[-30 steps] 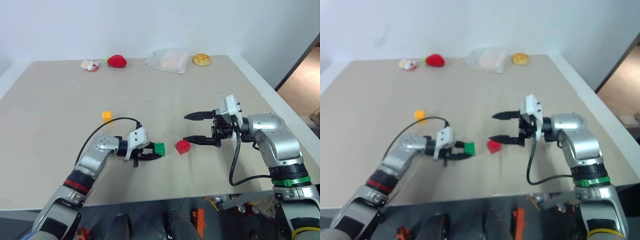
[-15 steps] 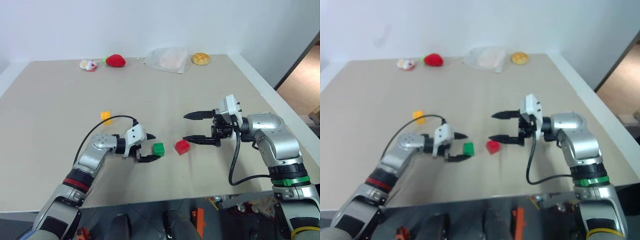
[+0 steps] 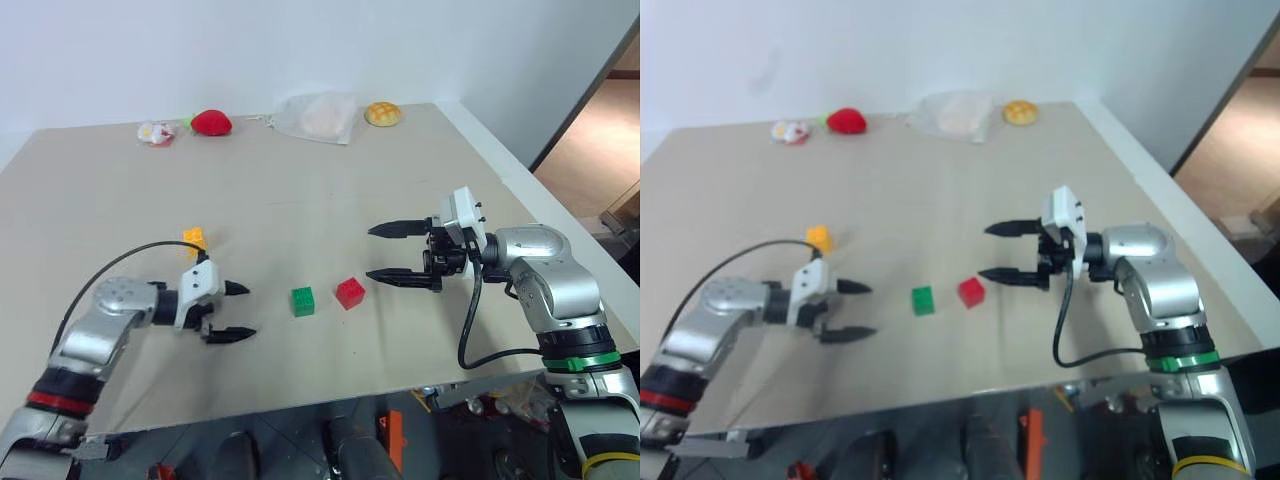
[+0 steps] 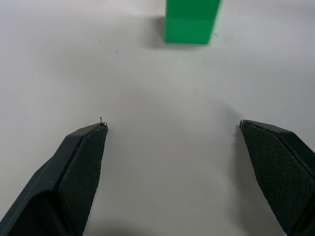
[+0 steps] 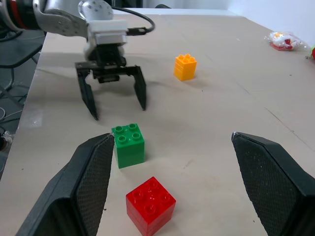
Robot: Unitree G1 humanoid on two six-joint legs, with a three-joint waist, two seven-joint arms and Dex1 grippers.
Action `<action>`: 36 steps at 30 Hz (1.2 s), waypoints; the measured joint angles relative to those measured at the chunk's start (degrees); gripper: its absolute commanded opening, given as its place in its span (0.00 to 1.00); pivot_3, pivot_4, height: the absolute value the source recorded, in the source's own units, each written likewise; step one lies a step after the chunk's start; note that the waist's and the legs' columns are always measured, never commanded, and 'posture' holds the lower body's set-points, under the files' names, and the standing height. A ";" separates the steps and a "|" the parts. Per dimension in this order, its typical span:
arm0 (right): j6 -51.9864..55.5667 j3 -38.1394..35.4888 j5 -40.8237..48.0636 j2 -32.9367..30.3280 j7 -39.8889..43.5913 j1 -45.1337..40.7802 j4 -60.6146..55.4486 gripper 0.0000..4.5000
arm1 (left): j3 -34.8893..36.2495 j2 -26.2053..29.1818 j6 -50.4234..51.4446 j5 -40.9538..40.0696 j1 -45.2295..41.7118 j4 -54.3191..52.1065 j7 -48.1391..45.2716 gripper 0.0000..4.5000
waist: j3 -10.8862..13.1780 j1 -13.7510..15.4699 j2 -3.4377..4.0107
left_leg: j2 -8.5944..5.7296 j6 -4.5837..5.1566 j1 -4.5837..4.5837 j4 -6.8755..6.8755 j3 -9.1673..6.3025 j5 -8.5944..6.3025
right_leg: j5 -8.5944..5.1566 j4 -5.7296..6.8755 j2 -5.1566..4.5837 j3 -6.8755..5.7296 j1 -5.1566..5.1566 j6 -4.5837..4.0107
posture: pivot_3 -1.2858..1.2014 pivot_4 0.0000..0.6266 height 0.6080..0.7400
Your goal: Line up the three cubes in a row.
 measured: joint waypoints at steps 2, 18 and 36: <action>0.00 0.04 -0.02 0.21 0.01 -0.49 0.09 0.88 | 2.12 0.22 2.65 -1.51 2.08 -1.94 1.52 0.99 | 0.01 -0.02 -0.01 | 0.00 -0.02 -0.02 0.02 0.02 -0.01 | 0.00 0.00 -0.01 0.01 -0.02 0.00 | 0.52 0.24 1.00; 0.65 1.43 -0.07 4.78 -0.30 -3.33 0.58 0.88 | 20.49 -2.80 8.50 -6.36 2.57 5.23 21.88 0.99 | 0.03 0.39 -0.06 | 0.00 -0.05 -0.10 0.02 0.01 -0.03 | 0.00 -0.01 0.00 0.00 -0.06 0.01 | 0.52 0.24 1.00; 1.61 4.81 -1.13 13.15 -6.59 -5.81 -2.85 0.88 | 17.81 -4.58 -0.13 -1.79 -9.82 25.00 22.24 0.99 | 0.01 0.80 -0.09 | -0.01 -0.12 -0.16 0.04 0.01 -0.06 | 0.04 -0.01 0.00 -0.02 -0.06 0.11 | 0.52 0.24 1.00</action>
